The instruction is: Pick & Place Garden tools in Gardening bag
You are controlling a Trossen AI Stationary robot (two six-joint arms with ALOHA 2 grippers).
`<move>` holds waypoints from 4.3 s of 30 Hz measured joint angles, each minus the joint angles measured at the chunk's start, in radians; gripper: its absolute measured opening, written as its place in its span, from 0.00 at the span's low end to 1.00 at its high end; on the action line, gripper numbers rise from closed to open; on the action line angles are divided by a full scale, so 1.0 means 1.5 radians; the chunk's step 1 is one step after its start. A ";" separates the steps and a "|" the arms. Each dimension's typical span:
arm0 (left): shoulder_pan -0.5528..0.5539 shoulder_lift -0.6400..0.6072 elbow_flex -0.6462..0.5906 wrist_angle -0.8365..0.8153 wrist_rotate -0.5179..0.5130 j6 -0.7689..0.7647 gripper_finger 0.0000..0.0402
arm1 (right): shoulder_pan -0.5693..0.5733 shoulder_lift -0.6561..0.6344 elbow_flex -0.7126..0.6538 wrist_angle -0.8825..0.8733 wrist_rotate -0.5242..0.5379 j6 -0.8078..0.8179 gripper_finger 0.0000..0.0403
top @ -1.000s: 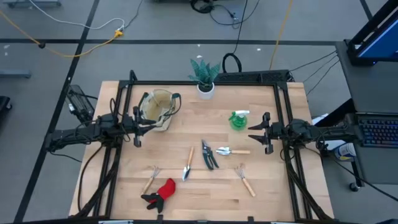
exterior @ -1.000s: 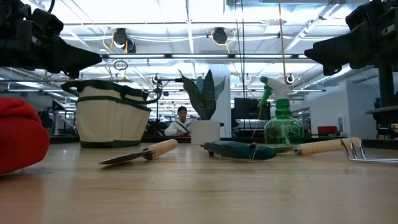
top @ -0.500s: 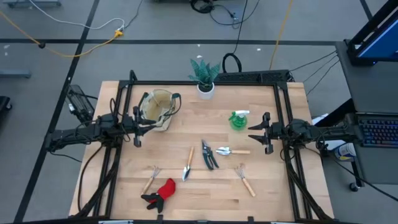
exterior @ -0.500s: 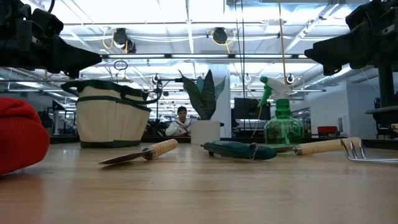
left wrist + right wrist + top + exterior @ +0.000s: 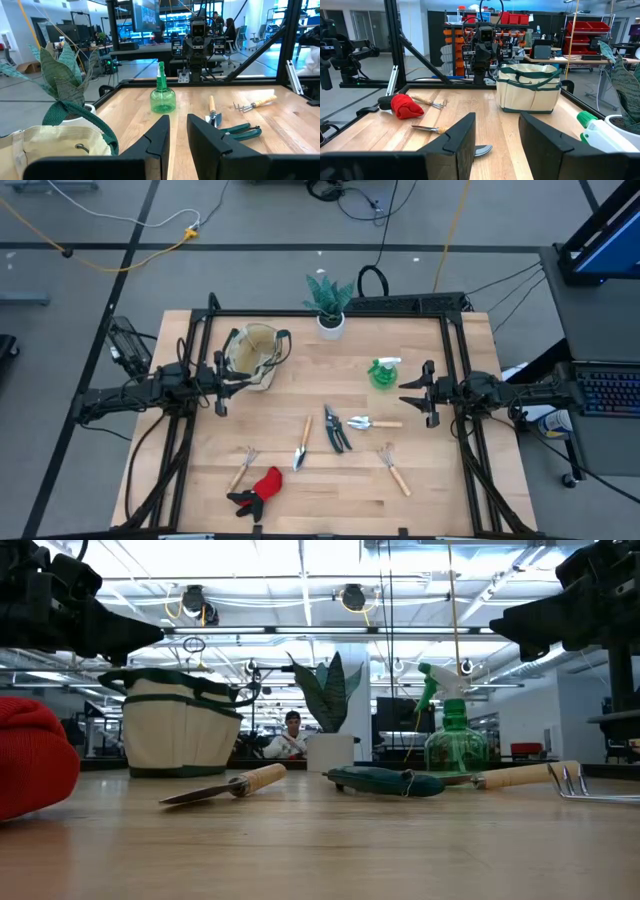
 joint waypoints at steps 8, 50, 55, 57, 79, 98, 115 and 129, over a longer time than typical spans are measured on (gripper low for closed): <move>0.000 0.000 0.000 0.000 0.000 0.000 0.17 | 0.000 0.000 0.000 0.000 0.000 0.000 0.35; 0.000 0.000 0.000 0.000 0.000 0.000 0.17 | 0.000 0.000 0.000 0.000 0.000 0.000 0.35; 0.000 0.000 0.000 0.000 0.000 0.000 0.17 | 0.000 0.000 0.000 0.000 0.000 0.000 0.35; 0.000 0.000 0.000 0.000 0.000 0.000 0.17 | 0.000 0.000 0.000 0.000 0.000 0.000 0.35; 0.000 0.000 0.000 0.008 0.000 0.019 0.17 | 0.000 0.004 0.000 0.097 0.003 0.020 0.35; 0.000 0.000 0.000 0.112 -0.020 -0.075 0.17 | 0.000 0.143 0.000 0.237 0.002 0.043 0.35; 0.000 0.081 0.074 0.138 -0.034 -0.127 0.53 | 0.000 0.387 0.021 0.520 0.071 0.065 0.54; 0.000 0.370 0.316 -0.047 -0.016 -0.144 0.43 | 0.000 0.452 0.073 0.525 0.070 0.048 0.54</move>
